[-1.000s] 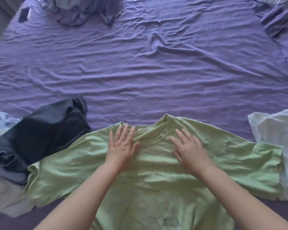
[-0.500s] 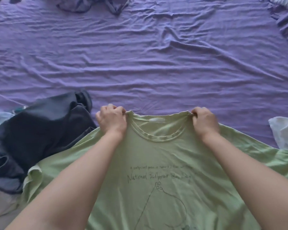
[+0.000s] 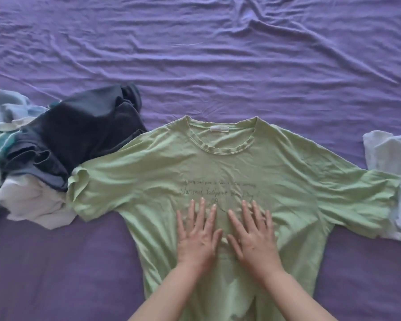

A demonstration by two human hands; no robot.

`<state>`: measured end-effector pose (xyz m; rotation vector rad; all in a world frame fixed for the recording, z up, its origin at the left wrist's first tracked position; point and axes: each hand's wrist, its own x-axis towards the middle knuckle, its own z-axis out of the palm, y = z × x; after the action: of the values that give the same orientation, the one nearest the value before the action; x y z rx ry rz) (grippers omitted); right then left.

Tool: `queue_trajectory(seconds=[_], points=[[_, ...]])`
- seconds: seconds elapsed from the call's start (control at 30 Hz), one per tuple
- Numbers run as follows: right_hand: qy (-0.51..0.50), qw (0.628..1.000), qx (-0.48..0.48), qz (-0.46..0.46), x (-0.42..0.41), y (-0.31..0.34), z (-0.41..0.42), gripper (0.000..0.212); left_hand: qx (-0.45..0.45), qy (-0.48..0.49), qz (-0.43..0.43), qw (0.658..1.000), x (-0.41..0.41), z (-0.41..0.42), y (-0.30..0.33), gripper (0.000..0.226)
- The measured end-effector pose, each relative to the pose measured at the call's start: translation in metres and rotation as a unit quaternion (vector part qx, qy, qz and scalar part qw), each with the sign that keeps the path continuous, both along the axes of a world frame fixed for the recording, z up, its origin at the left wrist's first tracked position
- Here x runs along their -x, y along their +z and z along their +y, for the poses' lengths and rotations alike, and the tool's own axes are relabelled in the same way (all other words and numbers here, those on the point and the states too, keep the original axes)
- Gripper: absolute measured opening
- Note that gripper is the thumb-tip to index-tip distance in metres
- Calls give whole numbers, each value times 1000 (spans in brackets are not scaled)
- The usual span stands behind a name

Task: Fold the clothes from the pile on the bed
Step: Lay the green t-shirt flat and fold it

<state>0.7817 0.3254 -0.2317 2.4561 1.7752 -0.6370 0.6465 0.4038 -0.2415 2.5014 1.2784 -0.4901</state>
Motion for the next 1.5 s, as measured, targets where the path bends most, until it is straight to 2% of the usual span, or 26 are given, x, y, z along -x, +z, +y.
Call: queue_trajectory(seconds=[0.17,0.37,0.47,0.57,0.67,0.73,0.8,0.83,0.87,0.93,1.03,1.1,1.23,1.33,1.43,1.5], points=[[66,998,7,12,33,11,-70,53,9,5,4,1000,47,-65,30,56],[81,997,9,-2,61,26,-104,56,89,10,108,990,100,-104,36,58],[72,997,40,7,81,37,-104,56,33,61,64,996,115,-109,51,62],[81,996,43,15,108,43,-104,53,52,169,35,984,136,-115,50,65],[85,995,39,19,143,41,-106,52,83,310,-80,944,155,-119,50,73],[70,996,47,29,163,35,-113,59,124,388,-146,902,166,-116,56,62],[32,998,21,50,181,33,-127,57,133,395,-145,898,178,-118,66,25],[15,998,5,55,190,35,-134,55,118,385,-148,904,184,-120,71,12],[8,998,-7,61,198,40,-139,54,103,378,-164,905,191,-122,76,11],[8,995,-38,92,213,53,-143,52,94,378,-230,892,201,-124,86,11],[45,991,-70,109,233,67,-143,53,107,392,-330,852,209,-121,98,21],[49,987,-76,131,245,71,-142,54,115,408,-360,831,216,-117,100,26],[28,980,-101,171,265,72,-142,54,109,447,-315,830,237,-114,93,26],[50,976,-102,186,275,67,-148,59,211,461,-252,824,257,-115,95,32],[70,973,-105,193,282,65,-159,60,320,444,-267,793,280,-131,106,26],[77,972,-109,195,287,65,-168,58,324,425,-304,788,292,-148,112,22]])
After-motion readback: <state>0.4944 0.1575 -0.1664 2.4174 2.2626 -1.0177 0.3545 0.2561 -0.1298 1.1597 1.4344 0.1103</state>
